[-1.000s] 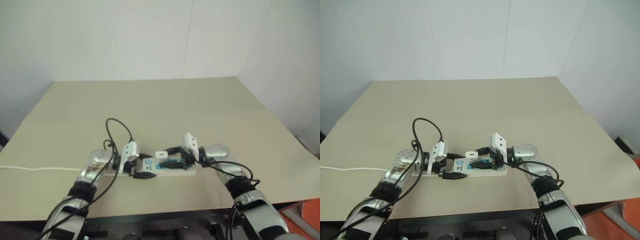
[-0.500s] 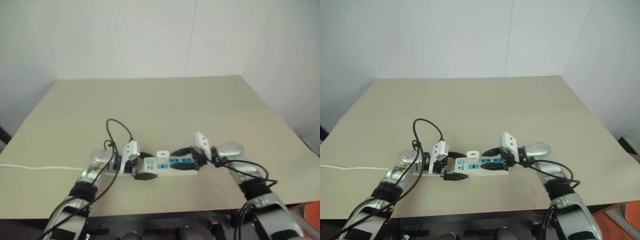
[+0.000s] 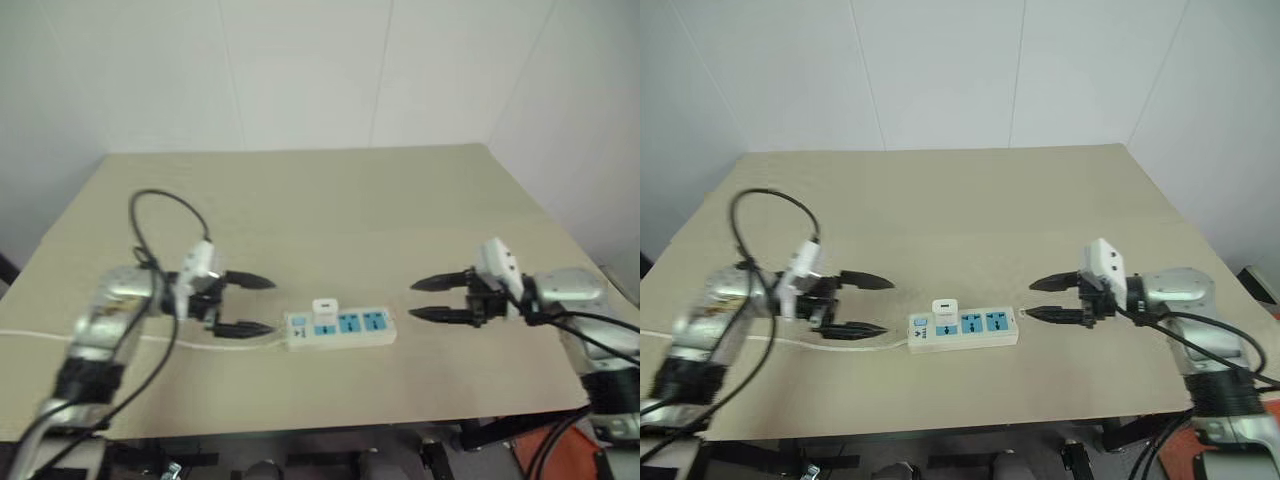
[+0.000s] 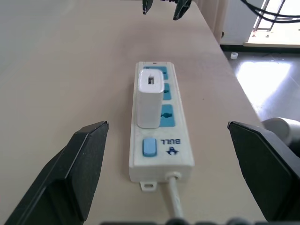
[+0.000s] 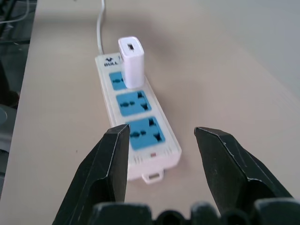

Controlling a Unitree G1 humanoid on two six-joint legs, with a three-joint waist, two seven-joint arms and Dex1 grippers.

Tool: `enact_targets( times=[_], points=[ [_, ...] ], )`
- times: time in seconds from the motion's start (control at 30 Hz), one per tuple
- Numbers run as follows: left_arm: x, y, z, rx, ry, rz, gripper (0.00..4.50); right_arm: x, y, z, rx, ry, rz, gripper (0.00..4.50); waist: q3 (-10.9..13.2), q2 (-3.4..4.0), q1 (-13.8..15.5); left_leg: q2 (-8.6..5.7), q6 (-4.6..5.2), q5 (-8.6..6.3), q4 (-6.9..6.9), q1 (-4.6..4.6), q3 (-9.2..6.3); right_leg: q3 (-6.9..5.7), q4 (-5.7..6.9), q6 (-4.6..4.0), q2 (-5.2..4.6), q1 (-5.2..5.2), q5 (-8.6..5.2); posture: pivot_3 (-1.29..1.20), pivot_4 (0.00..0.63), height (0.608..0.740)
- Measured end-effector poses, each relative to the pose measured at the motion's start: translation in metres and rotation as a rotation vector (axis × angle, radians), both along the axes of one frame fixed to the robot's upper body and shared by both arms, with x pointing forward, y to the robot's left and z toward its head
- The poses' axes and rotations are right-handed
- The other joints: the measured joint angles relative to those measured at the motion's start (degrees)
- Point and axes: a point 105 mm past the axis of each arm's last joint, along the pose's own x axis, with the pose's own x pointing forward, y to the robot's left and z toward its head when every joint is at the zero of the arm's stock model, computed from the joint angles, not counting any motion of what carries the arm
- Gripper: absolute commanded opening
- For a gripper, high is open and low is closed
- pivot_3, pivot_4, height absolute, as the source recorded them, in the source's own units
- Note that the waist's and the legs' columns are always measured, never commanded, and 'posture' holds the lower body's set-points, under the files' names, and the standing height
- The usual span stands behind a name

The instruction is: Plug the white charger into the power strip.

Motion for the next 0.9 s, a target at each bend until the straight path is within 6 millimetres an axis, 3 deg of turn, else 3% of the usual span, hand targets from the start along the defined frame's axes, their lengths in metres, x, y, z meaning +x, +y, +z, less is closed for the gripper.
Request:
enact_targets(
  times=[0.1,0.17,0.27,0.33,0.53,0.9],
  points=[
    [-0.004,0.037,0.0,0.089,0.005,0.142,4.49,-0.008,-0.024,-0.008,-0.016,0.024,-0.102,2.9,0.06,0.02,0.16,0.0,0.0,0.0,0.0,0.04,0.04,0.0,0.0,-0.05,0.0,0.01,-0.04,0.0,0.15,0.74],
    [-0.002,0.059,-0.004,0.128,0.015,0.238,4.5,-0.011,-0.036,-0.011,-0.028,0.033,-0.156,3.33,0.09,0.06,0.28,0.01,0.0,0.0,0.0,0.07,0.08,0.02,0.0,-0.08,0.0,0.02,-0.06,0.0,0.15,0.74],
    [-0.002,0.082,-0.015,0.164,0.032,0.334,4.5,-0.016,-0.051,-0.014,-0.045,0.037,-0.216,4.32,0.12,0.06,0.45,0.03,0.0,0.0,0.0,0.05,0.1,0.01,0.0,-0.12,0.0,0.0,-0.1,0.0,0.15,0.74],
    [-0.003,0.092,-0.022,0.179,0.045,0.374,4.5,-0.019,-0.058,-0.016,-0.046,0.041,-0.251,4.48,0.16,0.04,0.49,0.03,0.0,0.0,0.0,0.02,0.1,0.01,0.0,-0.12,0.0,-0.01,-0.11,0.0,0.15,0.74],
    [-0.006,0.1,-0.027,0.175,0.055,0.415,4.5,-0.025,-0.069,-0.021,-0.075,0.044,-0.289,4.48,0.22,0.02,0.51,0.03,0.0,0.0,0.0,0.05,0.12,0.02,0.03,-0.11,0.0,0.0,-0.11,0.0,0.15,0.74],
    [-0.005,0.092,-0.027,0.142,0.049,0.396,4.5,-0.032,-0.074,-0.024,-0.093,0.048,-0.315,4.48,0.23,0.0,0.48,0.03,-0.01,0.0,0.0,0.05,0.14,0.03,0.03,-0.11,0.0,0.01,-0.11,0.0,0.15,0.74]
  ],
)
